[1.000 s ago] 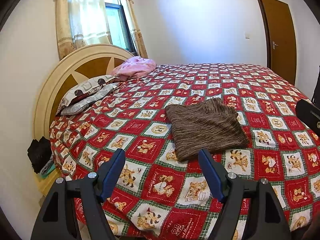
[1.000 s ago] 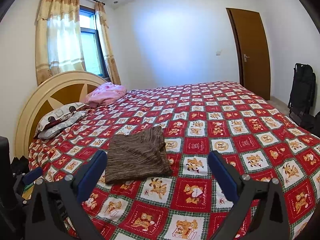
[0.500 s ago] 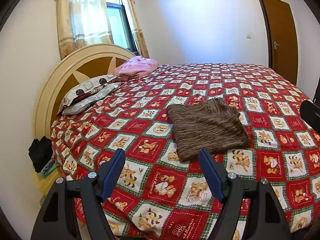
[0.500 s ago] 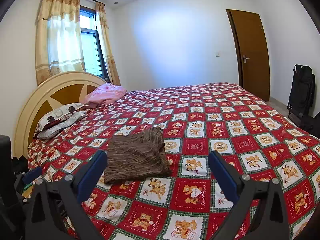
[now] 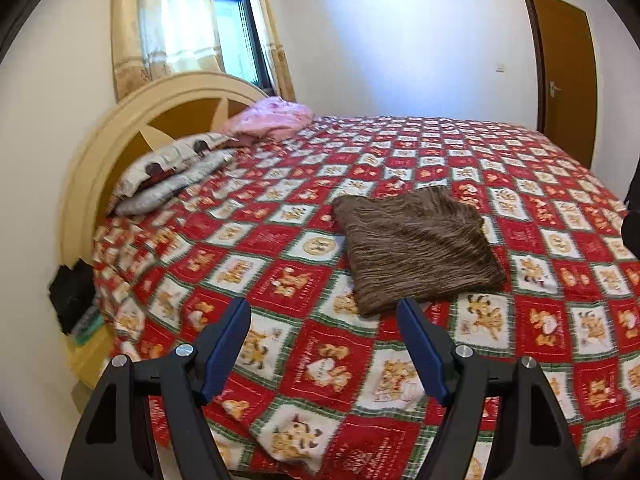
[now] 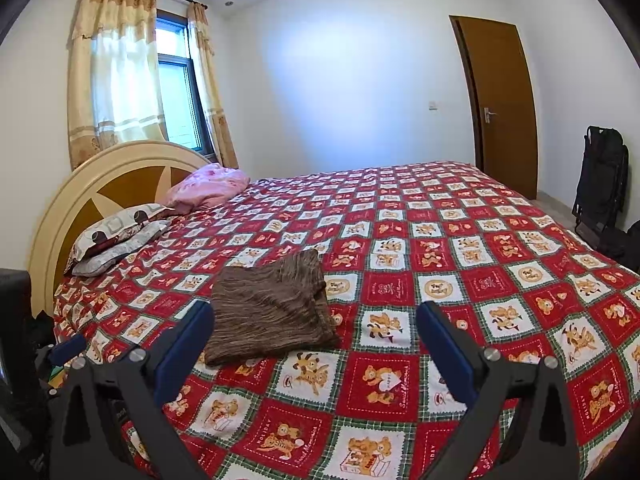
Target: Fold small clothes
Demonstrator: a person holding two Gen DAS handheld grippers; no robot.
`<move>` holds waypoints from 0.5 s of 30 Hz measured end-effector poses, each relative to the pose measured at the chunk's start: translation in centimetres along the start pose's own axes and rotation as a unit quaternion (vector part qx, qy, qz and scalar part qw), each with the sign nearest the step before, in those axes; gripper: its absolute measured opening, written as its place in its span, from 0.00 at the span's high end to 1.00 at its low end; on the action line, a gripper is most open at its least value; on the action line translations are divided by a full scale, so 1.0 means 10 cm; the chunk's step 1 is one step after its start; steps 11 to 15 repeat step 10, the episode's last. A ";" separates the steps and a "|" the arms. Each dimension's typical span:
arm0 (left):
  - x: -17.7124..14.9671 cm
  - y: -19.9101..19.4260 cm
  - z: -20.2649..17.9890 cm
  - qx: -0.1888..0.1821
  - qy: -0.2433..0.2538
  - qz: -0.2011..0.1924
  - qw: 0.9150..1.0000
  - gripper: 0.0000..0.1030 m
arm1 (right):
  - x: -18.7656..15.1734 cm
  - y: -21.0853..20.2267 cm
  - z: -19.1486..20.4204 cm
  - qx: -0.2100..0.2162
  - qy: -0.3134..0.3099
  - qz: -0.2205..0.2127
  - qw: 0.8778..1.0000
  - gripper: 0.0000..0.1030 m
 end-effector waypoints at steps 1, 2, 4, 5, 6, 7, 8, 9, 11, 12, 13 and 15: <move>0.00 0.02 0.02 -0.007 -0.008 0.001 1.000 0.26 | 0.00 0.00 0.00 0.000 -0.001 0.001 1.000 0.00; 0.00 0.03 0.03 -0.011 -0.012 -0.001 1.000 0.26 | -0.01 0.01 0.00 0.000 -0.001 0.002 1.000 0.00; 0.00 0.07 0.07 -0.013 -0.015 -0.004 1.000 0.26 | -0.05 0.03 -0.01 -0.001 -0.001 0.006 1.000 0.00; 0.01 0.09 0.09 -0.011 -0.013 -0.003 1.000 0.26 | -0.06 0.04 -0.01 -0.001 -0.002 0.008 1.000 0.00; 0.01 0.10 0.10 -0.008 -0.013 -0.003 1.000 0.26 | -0.07 0.05 -0.01 -0.001 -0.002 0.010 1.000 0.00; 0.01 0.12 0.13 -0.003 -0.013 -0.004 1.000 0.26 | -0.08 0.06 -0.01 -0.002 -0.002 0.012 1.000 0.00; 0.02 0.14 0.15 0.001 -0.013 -0.003 1.000 0.26 | -0.08 0.09 -0.01 -0.001 -0.001 0.015 1.000 0.00; 0.03 0.18 0.19 0.004 -0.013 -0.002 1.000 0.26 | -0.09 0.10 -0.01 -0.002 0.000 0.018 1.000 0.00; 0.04 0.21 0.21 0.006 -0.013 -0.001 1.000 0.26 | -0.09 0.11 -0.02 -0.003 0.001 0.020 1.000 0.00; 0.04 0.21 0.21 0.006 -0.013 -0.001 1.000 0.26 | -0.09 0.11 -0.02 -0.003 0.001 0.020 1.000 0.00; 0.04 0.21 0.21 0.006 -0.013 -0.001 1.000 0.26 | -0.09 0.11 -0.02 -0.003 0.001 0.020 1.000 0.00; 0.04 0.21 0.21 0.006 -0.013 -0.001 1.000 0.26 | -0.09 0.11 -0.02 -0.003 0.001 0.020 1.000 0.00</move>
Point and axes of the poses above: each gripper's, at about its wrist camera, not at the fingertips, and y roughly the way its jaws point, z to its left, x to its top, the point moved 6 cm from there along y, roughly the way its jaws point, and after that the axes turned 10 degrees about -x, right-handed, at the moved point
